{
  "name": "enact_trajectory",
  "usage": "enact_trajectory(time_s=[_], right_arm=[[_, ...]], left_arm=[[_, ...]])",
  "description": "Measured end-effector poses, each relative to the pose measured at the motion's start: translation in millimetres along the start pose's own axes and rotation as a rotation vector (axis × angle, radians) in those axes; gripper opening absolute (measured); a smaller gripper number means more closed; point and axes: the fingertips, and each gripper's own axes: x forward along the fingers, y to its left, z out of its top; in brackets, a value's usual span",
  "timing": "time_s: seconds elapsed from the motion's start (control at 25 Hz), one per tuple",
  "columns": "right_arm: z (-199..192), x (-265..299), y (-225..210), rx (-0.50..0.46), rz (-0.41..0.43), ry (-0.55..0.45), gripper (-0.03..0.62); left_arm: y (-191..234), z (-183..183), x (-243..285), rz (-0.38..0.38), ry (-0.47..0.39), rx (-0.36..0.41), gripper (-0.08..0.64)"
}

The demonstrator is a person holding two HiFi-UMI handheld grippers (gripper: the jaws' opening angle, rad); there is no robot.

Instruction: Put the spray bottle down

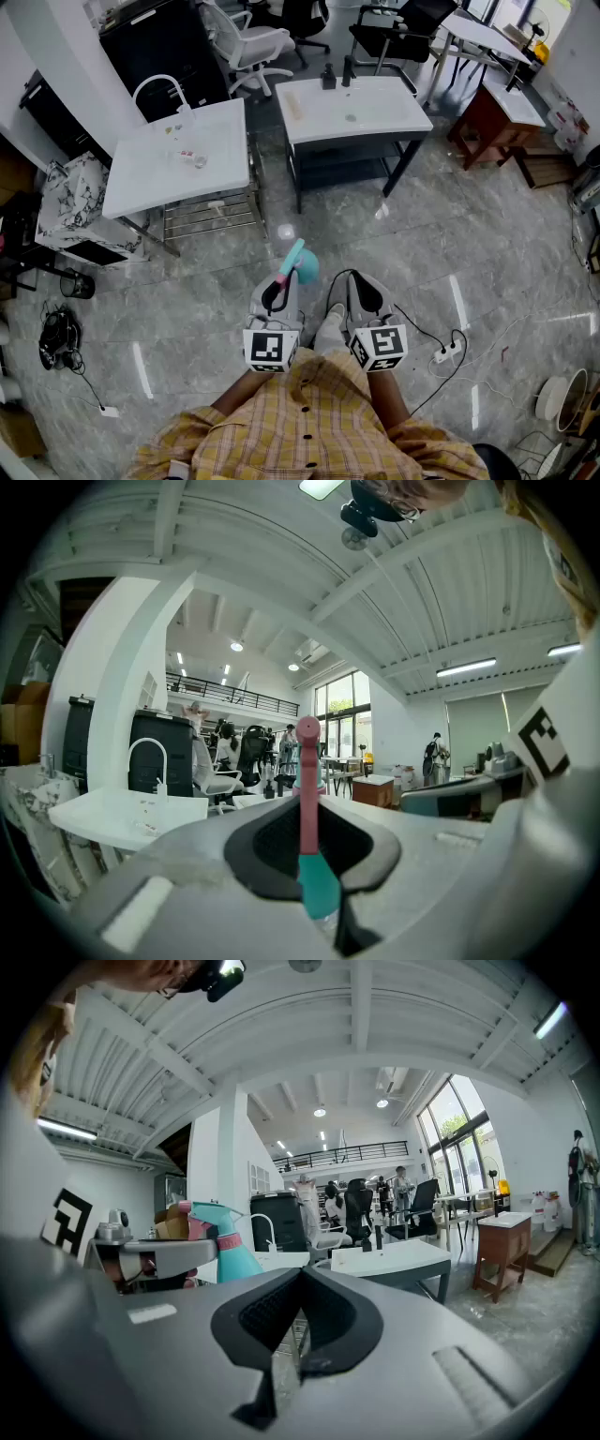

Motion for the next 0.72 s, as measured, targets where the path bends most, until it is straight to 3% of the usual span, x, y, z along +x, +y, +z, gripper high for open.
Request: enact_trajectory(time_s=[0.4, 0.72], right_arm=[[-5, 29, -41, 0.020, 0.032, 0.024, 0.002], [21, 74, -101, 0.024, 0.068, -0.007, 0.002]], left_arm=[[-8, -9, 46, 0.016, 0.019, -0.003, 0.017], [-15, -2, 121, 0.040, 0.018, 0.001, 0.017]])
